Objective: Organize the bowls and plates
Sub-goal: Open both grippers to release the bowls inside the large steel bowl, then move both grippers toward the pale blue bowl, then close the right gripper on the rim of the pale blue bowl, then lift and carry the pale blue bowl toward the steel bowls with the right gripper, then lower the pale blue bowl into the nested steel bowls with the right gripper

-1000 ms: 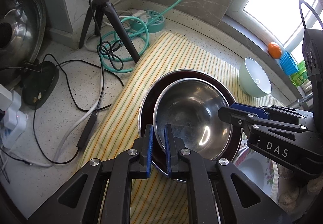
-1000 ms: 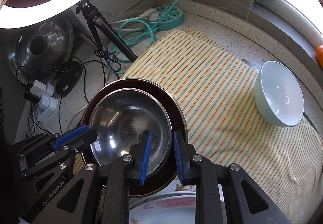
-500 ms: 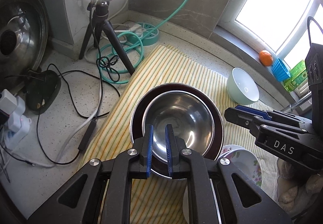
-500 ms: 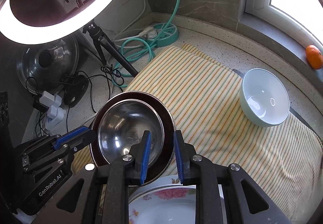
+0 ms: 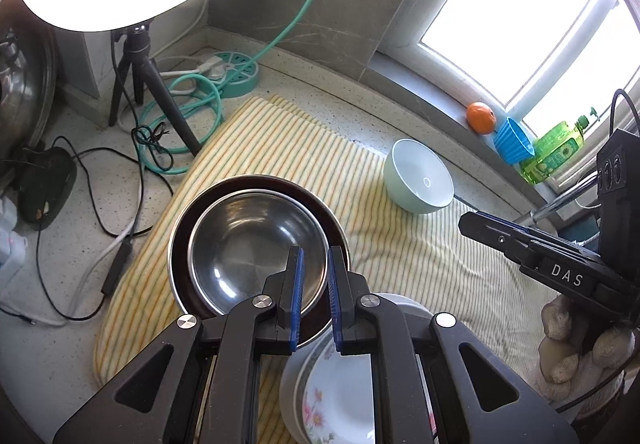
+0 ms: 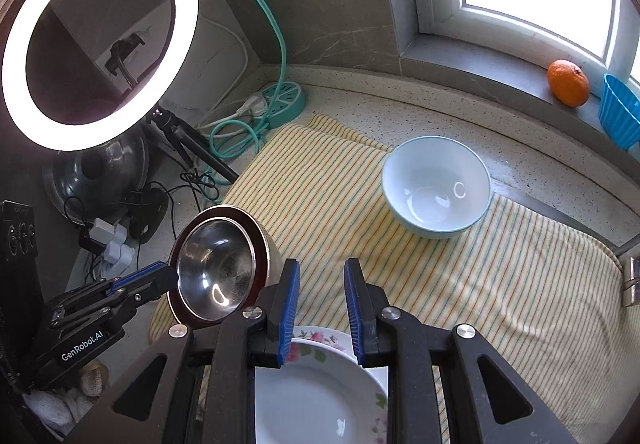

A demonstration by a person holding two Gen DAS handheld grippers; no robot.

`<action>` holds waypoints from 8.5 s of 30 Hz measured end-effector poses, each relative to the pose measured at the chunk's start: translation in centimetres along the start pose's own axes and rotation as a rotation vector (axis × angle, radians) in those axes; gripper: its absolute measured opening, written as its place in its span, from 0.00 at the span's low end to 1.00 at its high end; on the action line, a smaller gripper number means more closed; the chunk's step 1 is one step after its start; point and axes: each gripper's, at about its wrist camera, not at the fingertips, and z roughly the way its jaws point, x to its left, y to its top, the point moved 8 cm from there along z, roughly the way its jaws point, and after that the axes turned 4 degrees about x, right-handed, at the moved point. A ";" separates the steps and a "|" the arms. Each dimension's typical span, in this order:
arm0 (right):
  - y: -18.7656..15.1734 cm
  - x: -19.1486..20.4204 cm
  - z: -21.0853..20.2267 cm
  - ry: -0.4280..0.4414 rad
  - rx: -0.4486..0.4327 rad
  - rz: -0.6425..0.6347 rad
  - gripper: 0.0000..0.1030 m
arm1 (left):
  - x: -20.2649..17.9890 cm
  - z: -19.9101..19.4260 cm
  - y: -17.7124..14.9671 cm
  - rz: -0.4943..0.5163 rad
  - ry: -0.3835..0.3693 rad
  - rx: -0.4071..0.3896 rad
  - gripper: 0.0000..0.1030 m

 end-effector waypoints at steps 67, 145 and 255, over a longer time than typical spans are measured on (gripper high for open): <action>6.8 -16.9 8.6 0.098 0.141 0.187 0.14 | -7.9 16.3 7.4 -0.094 -0.046 0.216 0.10; 5.6 -11.2 1.8 0.045 0.075 0.105 0.05 | -8.5 7.8 6.0 -0.040 -0.035 0.080 0.06; -0.3 7.6 7.4 0.069 0.133 -0.143 0.12 | 8.9 0.0 -1.6 -0.181 0.115 0.024 0.07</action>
